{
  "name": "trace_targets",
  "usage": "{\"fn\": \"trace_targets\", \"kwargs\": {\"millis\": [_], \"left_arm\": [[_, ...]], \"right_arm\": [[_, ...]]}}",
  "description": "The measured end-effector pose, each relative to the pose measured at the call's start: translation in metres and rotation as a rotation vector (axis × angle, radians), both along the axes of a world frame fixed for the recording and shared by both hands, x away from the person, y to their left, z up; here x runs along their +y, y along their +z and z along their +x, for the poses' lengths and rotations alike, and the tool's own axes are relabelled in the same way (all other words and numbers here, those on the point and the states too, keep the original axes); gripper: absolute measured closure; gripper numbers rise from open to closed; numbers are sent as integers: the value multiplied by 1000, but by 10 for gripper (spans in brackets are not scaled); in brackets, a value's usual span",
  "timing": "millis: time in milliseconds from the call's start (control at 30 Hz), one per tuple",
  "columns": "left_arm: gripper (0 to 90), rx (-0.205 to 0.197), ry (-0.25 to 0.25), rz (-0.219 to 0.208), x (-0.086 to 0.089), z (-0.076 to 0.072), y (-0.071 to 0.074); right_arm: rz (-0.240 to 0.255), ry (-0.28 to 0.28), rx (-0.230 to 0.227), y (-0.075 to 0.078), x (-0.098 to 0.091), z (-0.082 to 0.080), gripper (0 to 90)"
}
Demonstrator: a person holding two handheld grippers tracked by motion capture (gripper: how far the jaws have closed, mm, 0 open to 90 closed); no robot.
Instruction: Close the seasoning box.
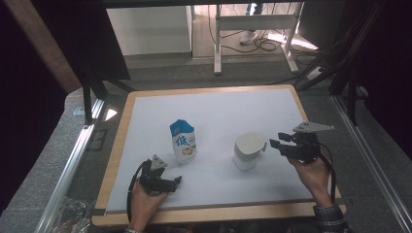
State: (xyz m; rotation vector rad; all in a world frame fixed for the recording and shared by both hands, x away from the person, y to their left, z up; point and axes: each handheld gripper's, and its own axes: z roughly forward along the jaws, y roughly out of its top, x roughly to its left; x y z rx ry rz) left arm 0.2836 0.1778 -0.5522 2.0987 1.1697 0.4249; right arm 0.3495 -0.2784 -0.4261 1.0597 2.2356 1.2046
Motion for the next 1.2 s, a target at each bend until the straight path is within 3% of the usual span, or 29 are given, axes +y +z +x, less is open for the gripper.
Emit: {"fn": "trace_targets", "kwargs": {"millis": [633,1000,1200], "left_arm": [[67,0,0,0,0,0,0],[68,0,0,-1,0,0,0],[67,-1,0,-1,0,0,0]], "right_arm": [[-75,-38,9,-16,-10,-18,396],[-131,-71,53,-36,-10,-24,302],[-190,-95,61,-50,-6,-26,253]]}}
